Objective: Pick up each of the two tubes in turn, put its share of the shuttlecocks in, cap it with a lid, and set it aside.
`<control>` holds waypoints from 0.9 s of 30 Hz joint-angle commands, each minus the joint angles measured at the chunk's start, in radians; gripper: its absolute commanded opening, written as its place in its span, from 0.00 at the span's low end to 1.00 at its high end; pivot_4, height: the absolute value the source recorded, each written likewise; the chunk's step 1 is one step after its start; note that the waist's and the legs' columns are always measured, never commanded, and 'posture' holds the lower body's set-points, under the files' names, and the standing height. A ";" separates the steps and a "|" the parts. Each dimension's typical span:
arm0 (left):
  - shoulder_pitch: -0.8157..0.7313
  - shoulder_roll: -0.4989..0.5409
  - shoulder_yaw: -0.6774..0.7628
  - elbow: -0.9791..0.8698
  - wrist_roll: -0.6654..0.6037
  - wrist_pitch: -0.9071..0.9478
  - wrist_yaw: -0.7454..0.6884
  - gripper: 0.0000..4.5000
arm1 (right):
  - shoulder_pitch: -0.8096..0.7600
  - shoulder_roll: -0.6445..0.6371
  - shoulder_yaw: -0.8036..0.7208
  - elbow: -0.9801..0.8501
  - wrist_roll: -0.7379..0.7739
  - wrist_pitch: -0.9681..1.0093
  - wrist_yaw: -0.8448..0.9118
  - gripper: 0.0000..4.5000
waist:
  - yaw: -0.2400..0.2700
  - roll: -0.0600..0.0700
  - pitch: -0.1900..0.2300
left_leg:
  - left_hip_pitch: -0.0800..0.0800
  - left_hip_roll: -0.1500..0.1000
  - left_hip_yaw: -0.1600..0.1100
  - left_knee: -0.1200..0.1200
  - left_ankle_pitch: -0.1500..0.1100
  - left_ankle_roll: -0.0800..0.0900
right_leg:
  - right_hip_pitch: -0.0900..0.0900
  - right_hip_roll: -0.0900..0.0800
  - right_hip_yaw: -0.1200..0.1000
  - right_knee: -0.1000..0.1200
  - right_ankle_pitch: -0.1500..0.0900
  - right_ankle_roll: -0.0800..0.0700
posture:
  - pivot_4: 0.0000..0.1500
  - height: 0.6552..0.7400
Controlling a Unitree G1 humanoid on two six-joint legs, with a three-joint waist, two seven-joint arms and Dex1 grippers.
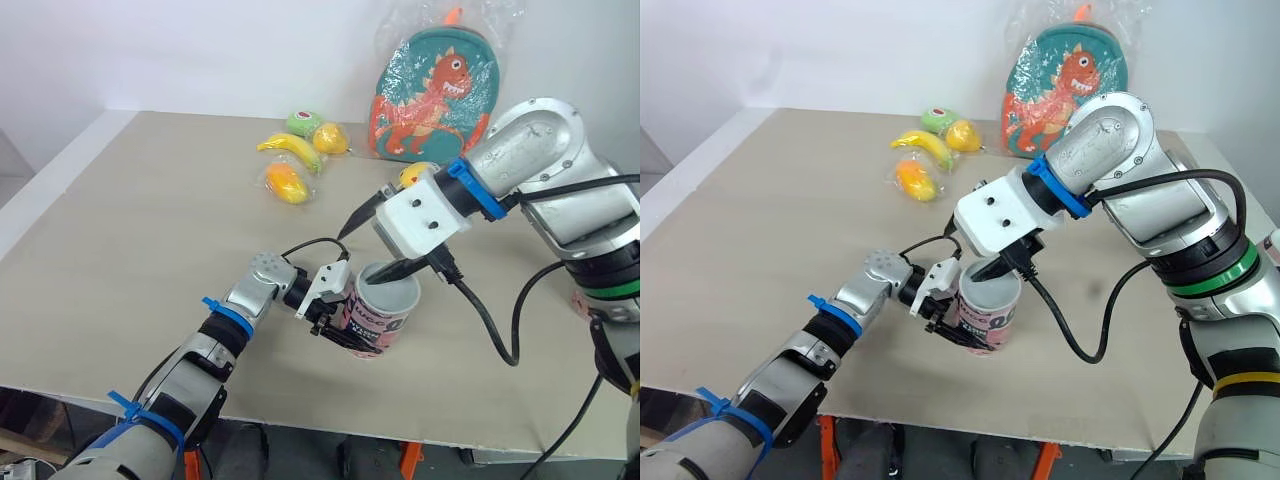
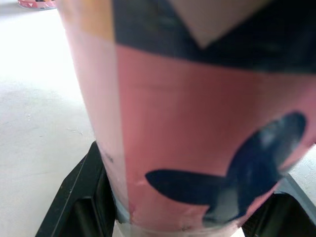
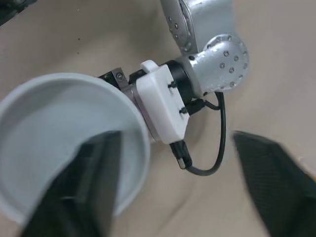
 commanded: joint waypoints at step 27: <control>-0.018 0.009 0.014 0.042 0.013 -0.014 0.006 0.60 | 0.110 -0.140 -0.022 -0.144 0.142 0.157 0.046 0.01 | 0.001 0.000 0.001 | -0.003 -0.001 0.002 0.000 0.000 0.000 | -0.002 -0.001 0.002 0.000 0.000 0.001 | 1.00 0.88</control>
